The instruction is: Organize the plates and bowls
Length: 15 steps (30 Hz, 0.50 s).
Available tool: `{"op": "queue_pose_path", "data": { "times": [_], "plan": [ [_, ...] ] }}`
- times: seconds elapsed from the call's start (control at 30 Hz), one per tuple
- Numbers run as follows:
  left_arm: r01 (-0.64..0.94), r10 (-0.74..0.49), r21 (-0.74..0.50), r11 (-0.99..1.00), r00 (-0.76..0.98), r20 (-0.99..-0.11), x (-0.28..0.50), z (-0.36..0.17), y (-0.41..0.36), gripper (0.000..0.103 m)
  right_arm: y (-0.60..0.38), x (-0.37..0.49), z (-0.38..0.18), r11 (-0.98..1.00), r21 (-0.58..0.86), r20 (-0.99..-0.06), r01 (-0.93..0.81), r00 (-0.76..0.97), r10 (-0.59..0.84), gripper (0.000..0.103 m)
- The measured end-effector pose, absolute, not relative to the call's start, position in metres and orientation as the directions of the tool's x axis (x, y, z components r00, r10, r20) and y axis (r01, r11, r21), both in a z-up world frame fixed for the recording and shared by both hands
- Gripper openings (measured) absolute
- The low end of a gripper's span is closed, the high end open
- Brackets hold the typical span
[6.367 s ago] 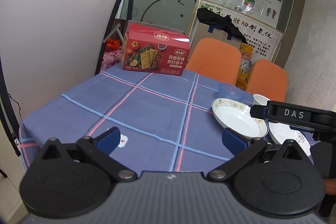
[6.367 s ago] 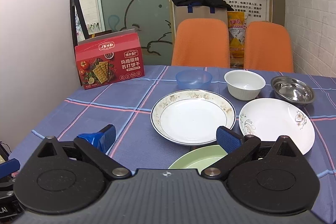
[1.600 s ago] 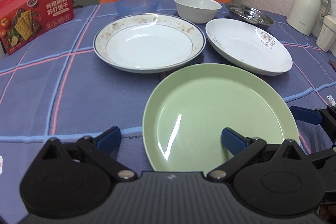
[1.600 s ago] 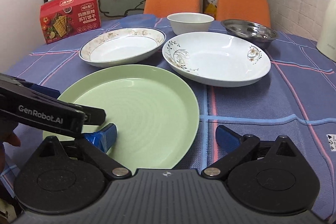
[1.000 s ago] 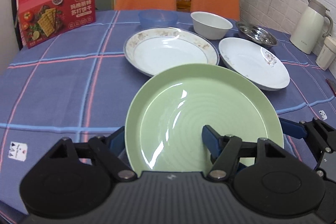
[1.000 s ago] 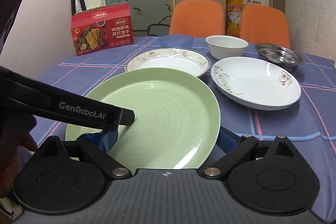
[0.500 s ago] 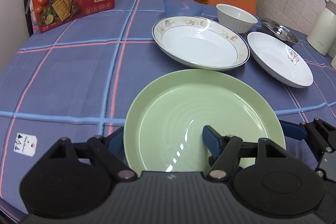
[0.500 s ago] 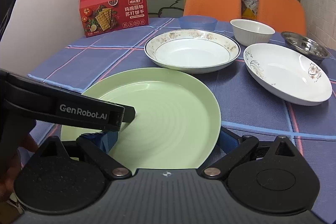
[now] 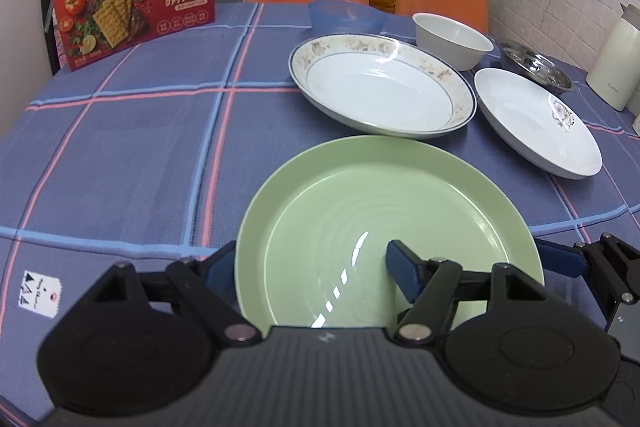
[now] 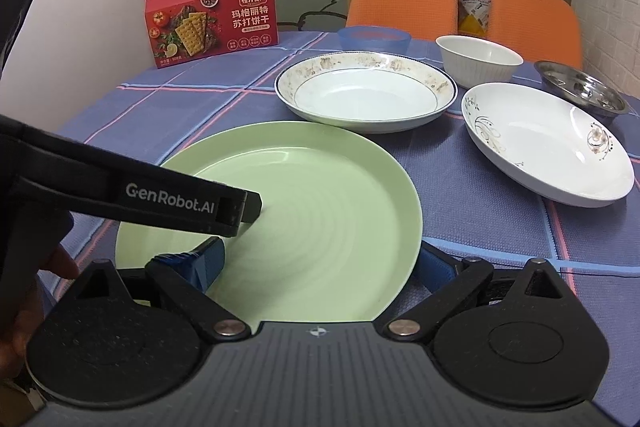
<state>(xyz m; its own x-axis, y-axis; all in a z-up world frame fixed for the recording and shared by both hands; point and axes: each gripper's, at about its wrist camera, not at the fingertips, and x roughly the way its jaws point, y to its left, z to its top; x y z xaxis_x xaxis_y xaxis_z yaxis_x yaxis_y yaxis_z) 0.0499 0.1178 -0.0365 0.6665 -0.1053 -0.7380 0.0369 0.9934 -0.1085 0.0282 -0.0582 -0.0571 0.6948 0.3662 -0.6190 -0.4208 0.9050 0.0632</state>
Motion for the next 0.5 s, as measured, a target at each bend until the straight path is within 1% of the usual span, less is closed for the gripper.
{"op": "queue_pose_path", "data": {
  "times": [0.03, 0.07, 0.13, 0.17, 0.27, 0.3, 0.33, 0.4, 0.5],
  "plan": [
    [0.044, -0.111, -0.11, 0.993, 0.669, -0.735, 0.049, -0.037, 0.119, 0.077, -0.061, 0.028, -0.057, 0.901, 0.072, -0.618, -0.428, 0.69, 0.377, 0.087],
    [0.044, -0.112, -0.111, 0.993, 0.67, -0.734, 0.048, -0.037, 0.121, 0.091, -0.064, 0.027, -0.057, 0.898, 0.085, -0.617, -0.432, 0.685, 0.388, 0.085],
    [0.036, -0.118, -0.129, 0.991, 0.683, -0.721, 0.042, -0.033, 0.127, 0.093, -0.077, 0.025, -0.054, 0.905, 0.115, -0.618, -0.409, 0.684, 0.388, 0.086],
    [0.027, -0.112, -0.13, 0.991, 0.694, -0.711, 0.039, -0.03, 0.131, 0.095, -0.084, 0.025, -0.052, 0.913, 0.125, -0.616, -0.388, 0.692, 0.378, 0.086],
    [-0.006, -0.081, -0.123, 0.992, 0.723, -0.686, 0.039, -0.02, 0.143, 0.097, -0.106, 0.03, -0.045, 0.931, 0.164, -0.605, -0.325, 0.713, 0.355, 0.087],
    [-0.012, -0.083, -0.133, 0.991, 0.727, -0.681, 0.042, -0.018, 0.147, 0.098, -0.112, 0.033, -0.043, 0.934, 0.18, -0.599, -0.309, 0.718, 0.353, 0.087],
    [-0.019, -0.088, -0.147, 0.989, 0.728, -0.68, 0.046, -0.015, 0.15, 0.102, -0.116, 0.037, -0.04, 0.935, 0.192, -0.593, -0.297, 0.724, 0.352, 0.087],
    [-0.034, -0.082, -0.154, 0.987, 0.721, -0.688, 0.053, -0.01, 0.154, 0.101, -0.121, 0.045, -0.036, 0.937, 0.202, -0.587, -0.284, 0.731, 0.348, 0.087],
    [-0.042, -0.053, -0.119, 0.992, 0.715, -0.697, 0.063, -0.005, 0.151, 0.101, -0.132, 0.054, -0.026, 0.941, 0.207, -0.56, -0.268, 0.756, 0.338, 0.087]
  ]
}}
